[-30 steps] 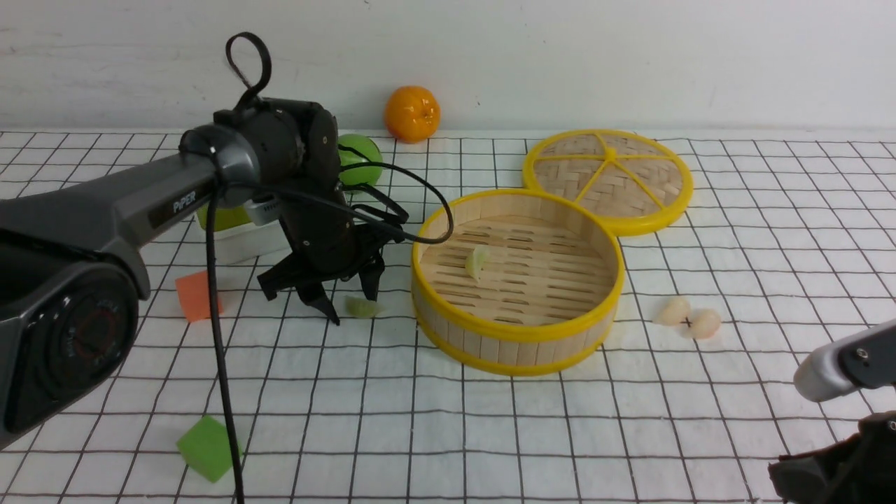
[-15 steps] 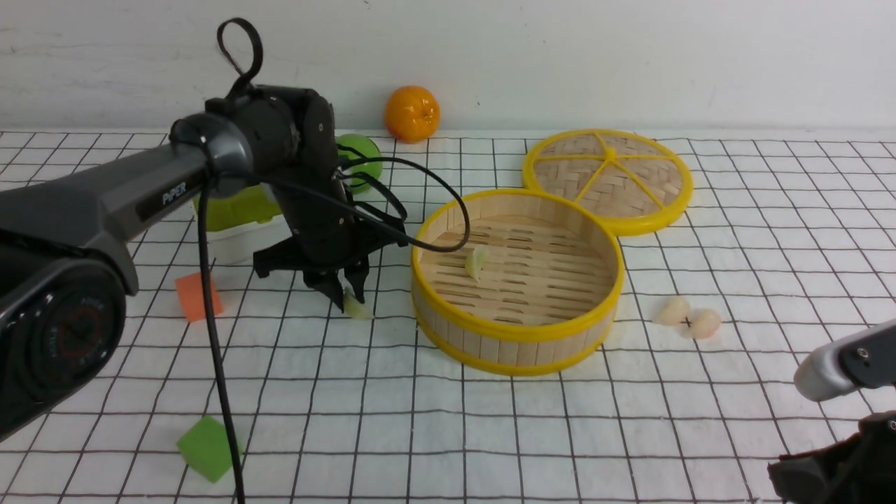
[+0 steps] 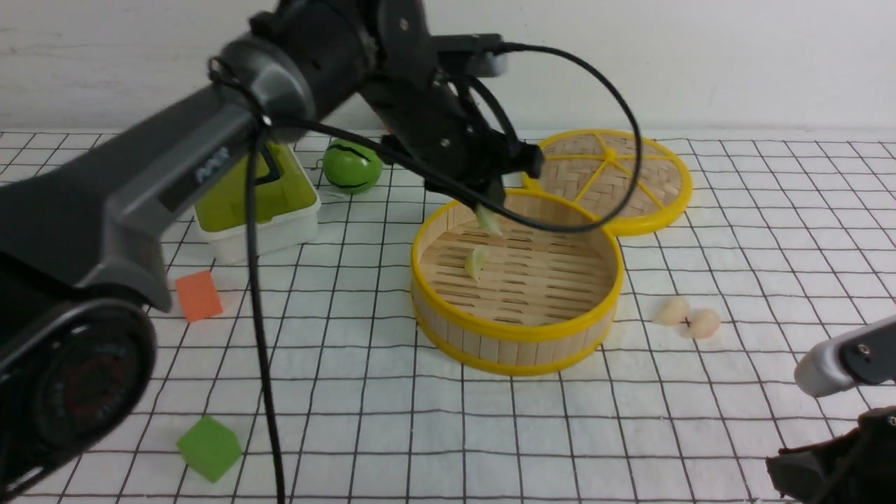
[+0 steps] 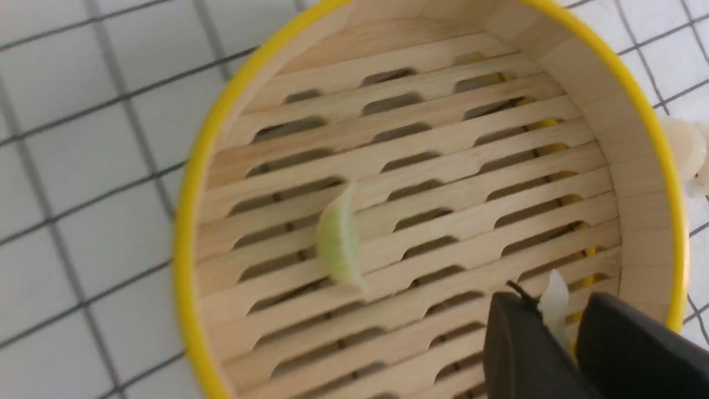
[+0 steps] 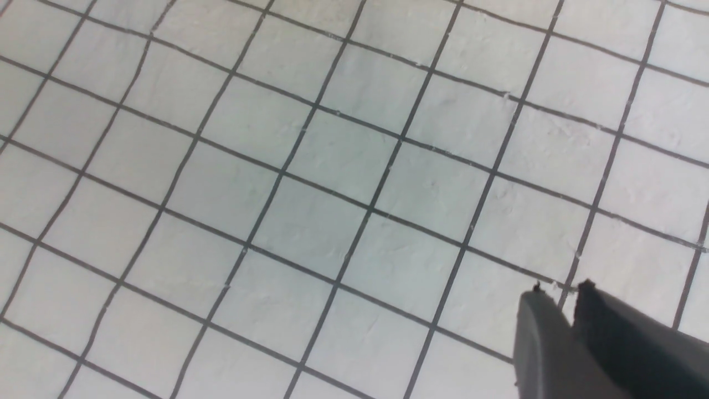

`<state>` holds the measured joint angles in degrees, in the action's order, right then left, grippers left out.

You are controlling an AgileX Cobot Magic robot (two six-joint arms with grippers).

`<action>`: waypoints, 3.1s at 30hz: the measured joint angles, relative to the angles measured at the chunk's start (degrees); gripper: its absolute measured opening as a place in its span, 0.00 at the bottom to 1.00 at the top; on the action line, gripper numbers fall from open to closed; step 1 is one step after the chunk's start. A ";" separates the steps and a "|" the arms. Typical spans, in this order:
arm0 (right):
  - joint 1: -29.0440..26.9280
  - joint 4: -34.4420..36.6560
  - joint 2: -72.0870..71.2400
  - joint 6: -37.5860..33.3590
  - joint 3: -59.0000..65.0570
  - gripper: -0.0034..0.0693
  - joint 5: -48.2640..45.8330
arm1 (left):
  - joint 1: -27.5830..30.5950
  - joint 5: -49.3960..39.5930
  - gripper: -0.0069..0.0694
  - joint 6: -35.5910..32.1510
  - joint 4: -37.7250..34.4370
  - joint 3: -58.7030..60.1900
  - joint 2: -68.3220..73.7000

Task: Put the dumplings into the steamer on the table with the white tablecloth.
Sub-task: 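Place the dumpling into the bamboo steamer basket with the left gripper, then reach for and grasp a dumpling lying on the table beside the steamer, then place the dumpling in the bamboo steamer basket with the right gripper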

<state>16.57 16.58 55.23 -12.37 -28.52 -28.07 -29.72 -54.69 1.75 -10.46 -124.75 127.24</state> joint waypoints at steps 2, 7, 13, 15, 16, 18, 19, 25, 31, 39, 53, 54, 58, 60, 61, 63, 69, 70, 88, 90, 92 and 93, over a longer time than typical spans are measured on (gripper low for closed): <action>0.00 0.00 0.00 0.00 0.00 0.17 -0.45 | -1.04 3.50 0.26 -1.11 1.47 0.00 2.53; 0.00 0.00 0.02 0.00 0.00 0.17 -1.41 | -1.37 9.85 0.26 -2.07 4.04 0.06 7.17; 0.00 0.00 0.06 0.00 0.00 0.18 -1.36 | -1.37 12.77 0.26 -3.63 5.77 0.11 9.69; 0.00 0.00 0.06 0.00 0.00 0.18 -1.36 | -1.37 12.53 0.26 -4.03 5.48 0.11 10.30; 0.00 0.00 0.06 0.00 0.00 0.18 -1.36 | -1.37 12.53 0.26 -4.12 5.46 0.11 10.31; 0.00 0.26 0.08 -0.06 0.00 0.19 -0.93 | -1.37 11.92 0.27 -4.30 5.18 0.11 10.66; 0.00 0.59 0.08 -0.06 0.00 0.19 -0.66 | -1.37 11.80 0.30 -4.30 5.18 0.11 10.73; 0.00 1.29 0.08 -0.11 0.00 0.19 -0.19 | -1.37 10.45 0.53 -4.31 5.79 -0.30 10.73; 0.00 1.29 0.08 -0.11 0.00 0.20 0.01 | -1.42 2.40 0.58 -4.24 6.00 -5.49 6.50; 0.00 1.25 6.19 7.54 -7.55 0.23 -3.05 | -1.60 -16.22 0.21 -3.45 11.19 -16.04 -12.48; -10.63 -3.24 42.74 13.33 -37.81 0.55 -3.51 | 5.50 -16.35 0.07 10.78 29.22 17.94 -46.79; -10.73 -3.24 42.74 13.33 -38.02 0.55 -3.46 | 5.64 -16.35 0.07 10.93 29.08 19.94 -47.50; -12.29 -3.13 50.71 13.40 -42.06 0.51 -2.22 | 6.82 -13.61 0.07 13.35 25.68 42.56 -63.99; -12.81 -2.84 52.56 13.59 -43.24 0.49 -2.15 | 6.82 -9.60 0.07 13.86 23.39 51.91 -69.48; -13.10 -2.80 54.16 13.65 -44.08 0.48 -2.01 | 6.82 -6.37 0.07 14.13 21.73 57.85 -73.77; -13.21 -2.80 55.67 13.80 -44.80 0.47 -1.41 | 6.82 -2.13 0.07 14.76 19.90 65.13 -77.76; -13.21 -0.52 58.26 13.85 -45.51 0.47 1.57 | 6.82 3.04 0.07 15.28 19.18 82.61 -83.29; -13.21 0.03 58.54 13.87 -45.61 0.45 1.77 | 6.82 3.60 0.07 15.42 19.31 86.48 -83.65; -13.16 -5.55 55.69 12.02 -45.74 0.27 -1.64 | 6.82 20.04 0.07 15.60 18.87 94.45 -83.72; -13.16 -7.58 54.12 11.95 -46.12 0.27 -2.82 | 6.82 20.15 0.07 15.66 18.87 94.45 -83.72; -13.16 -9.24 52.36 11.95 -47.10 0.27 -4.19 | 6.82 20.19 0.07 15.66 18.87 94.45 -83.72; -13.16 -10.04 51.48 11.90 -47.91 0.27 -5.08 | 6.82 20.19 0.07 15.66 18.87 94.45 -83.72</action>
<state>3.41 6.53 106.70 -0.47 -76.43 -33.15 -22.90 -34.50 17.41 8.41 -30.31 43.52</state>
